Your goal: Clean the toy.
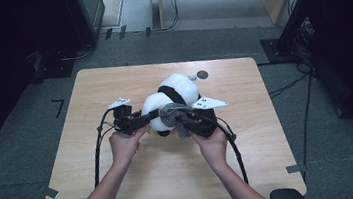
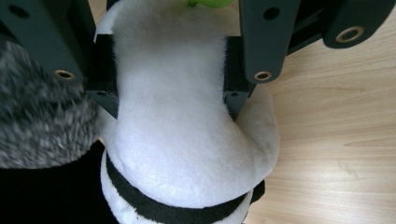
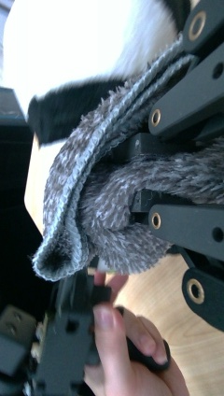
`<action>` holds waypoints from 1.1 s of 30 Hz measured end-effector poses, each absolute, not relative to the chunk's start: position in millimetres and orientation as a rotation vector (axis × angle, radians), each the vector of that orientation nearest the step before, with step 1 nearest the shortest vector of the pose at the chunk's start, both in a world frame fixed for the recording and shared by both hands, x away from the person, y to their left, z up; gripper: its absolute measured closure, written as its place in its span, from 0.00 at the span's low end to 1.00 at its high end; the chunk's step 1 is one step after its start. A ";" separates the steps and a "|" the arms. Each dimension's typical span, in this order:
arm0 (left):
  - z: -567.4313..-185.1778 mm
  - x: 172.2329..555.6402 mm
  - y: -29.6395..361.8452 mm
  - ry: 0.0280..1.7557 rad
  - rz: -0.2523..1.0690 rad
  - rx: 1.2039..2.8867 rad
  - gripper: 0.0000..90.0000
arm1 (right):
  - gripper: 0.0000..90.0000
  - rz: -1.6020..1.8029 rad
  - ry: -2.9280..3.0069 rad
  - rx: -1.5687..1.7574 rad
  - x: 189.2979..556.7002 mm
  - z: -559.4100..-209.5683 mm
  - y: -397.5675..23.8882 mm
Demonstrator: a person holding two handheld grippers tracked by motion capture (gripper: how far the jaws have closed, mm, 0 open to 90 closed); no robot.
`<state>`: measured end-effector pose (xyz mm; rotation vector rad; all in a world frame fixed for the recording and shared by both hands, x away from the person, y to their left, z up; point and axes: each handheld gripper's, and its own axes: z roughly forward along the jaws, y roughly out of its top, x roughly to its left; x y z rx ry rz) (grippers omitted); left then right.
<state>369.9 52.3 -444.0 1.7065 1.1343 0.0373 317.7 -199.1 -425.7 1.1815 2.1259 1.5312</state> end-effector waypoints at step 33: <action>-432.3 365.5 48.7 1.090 -0.050 1.633 0.59 | 0.90 1.297 2.393 1.019 312.5 -481.5 -149.6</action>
